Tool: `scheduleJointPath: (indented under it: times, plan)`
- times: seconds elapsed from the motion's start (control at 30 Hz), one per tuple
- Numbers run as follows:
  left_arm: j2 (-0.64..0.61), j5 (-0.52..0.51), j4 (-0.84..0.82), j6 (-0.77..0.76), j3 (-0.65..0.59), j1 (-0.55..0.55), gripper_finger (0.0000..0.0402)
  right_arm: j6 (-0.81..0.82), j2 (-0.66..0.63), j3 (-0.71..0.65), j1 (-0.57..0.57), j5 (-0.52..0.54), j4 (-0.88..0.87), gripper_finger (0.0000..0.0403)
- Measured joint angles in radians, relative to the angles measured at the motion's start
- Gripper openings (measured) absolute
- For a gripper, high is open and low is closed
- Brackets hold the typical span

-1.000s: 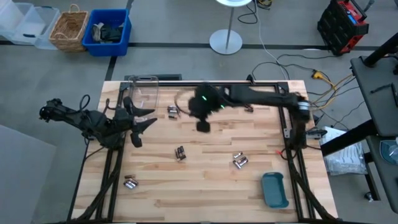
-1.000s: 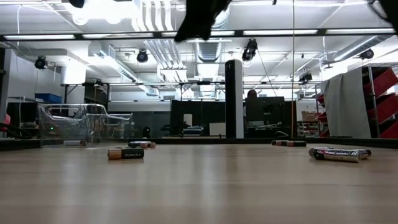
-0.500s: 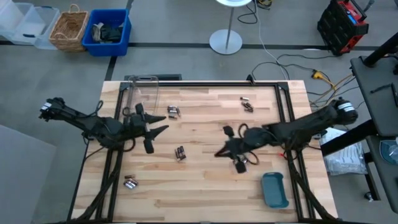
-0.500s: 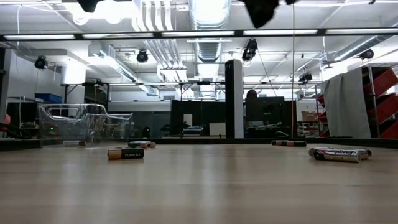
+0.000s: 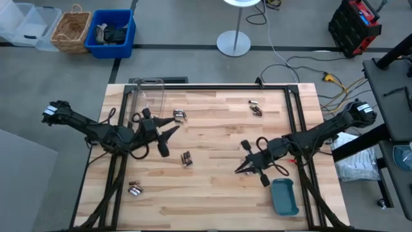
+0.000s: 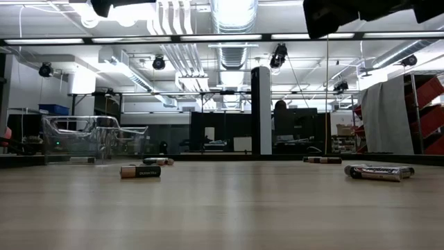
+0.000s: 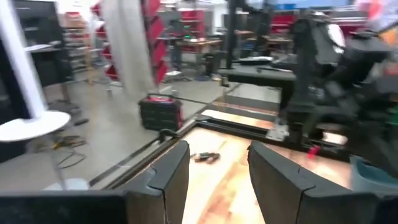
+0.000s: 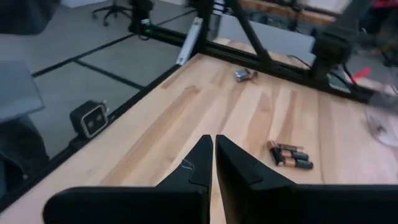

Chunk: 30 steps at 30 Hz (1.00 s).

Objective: Sort batteries
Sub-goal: Put the copper and black battery into the blue bin

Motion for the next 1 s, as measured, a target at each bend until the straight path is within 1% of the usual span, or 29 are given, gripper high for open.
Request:
scheduleJointPath:
  times: [0.1, 0.2, 0.23, 0.37, 0.5, 0.67, 0.77, 0.83, 1.0]
  plan:
    - [-0.004, -0.103, 0.001, -0.021, 0.0, 0.0, 0.0145, -0.013, -0.002, -0.029, 0.0, -0.012, 0.038, 0.0013]
    - [-0.006, -0.213, 0.004, -0.045, 0.0, 0.0, 0.0145, -0.002, -0.004, -0.058, 0.0, -0.028, 0.04, 0.0013]
    - [-0.006, -0.237, 0.004, -0.053, 0.0, 0.0, 0.0145, 0.021, -0.004, -0.068, 0.0, -0.032, 0.044, 0.0013]
    - [0.0, -0.332, 0.006, -0.09, 0.0, 0.0, 0.0145, 0.119, -0.019, -0.096, 0.0, -0.104, 0.057, 0.0013]
    - [0.014, -0.382, 0.011, -0.129, 0.0, 0.001, 0.0145, 0.159, -0.058, -0.109, 0.0, -0.109, 0.043, 0.0013]
    - [0.025, -0.375, 0.051, -0.145, 0.0, -0.001, 0.0145, 0.17, -0.174, -0.109, 0.0, -0.102, -0.01, 0.0013]
    - [0.022, -0.296, 0.075, -0.15, 0.0, -0.002, 0.0145, 0.174, -0.269, -0.109, 0.0, -0.099, -0.119, 0.0013]
    - [0.022, -0.27, 0.079, -0.159, 0.0, -0.003, 0.0145, 0.171, -0.333, -0.109, 0.002, -0.1, -0.208, 0.0013]
    - [0.026, -0.271, 0.075, -0.15, 0.0, -0.003, 0.0145, 0.244, -0.449, -0.109, 0.007, -0.099, -0.273, 0.0013]
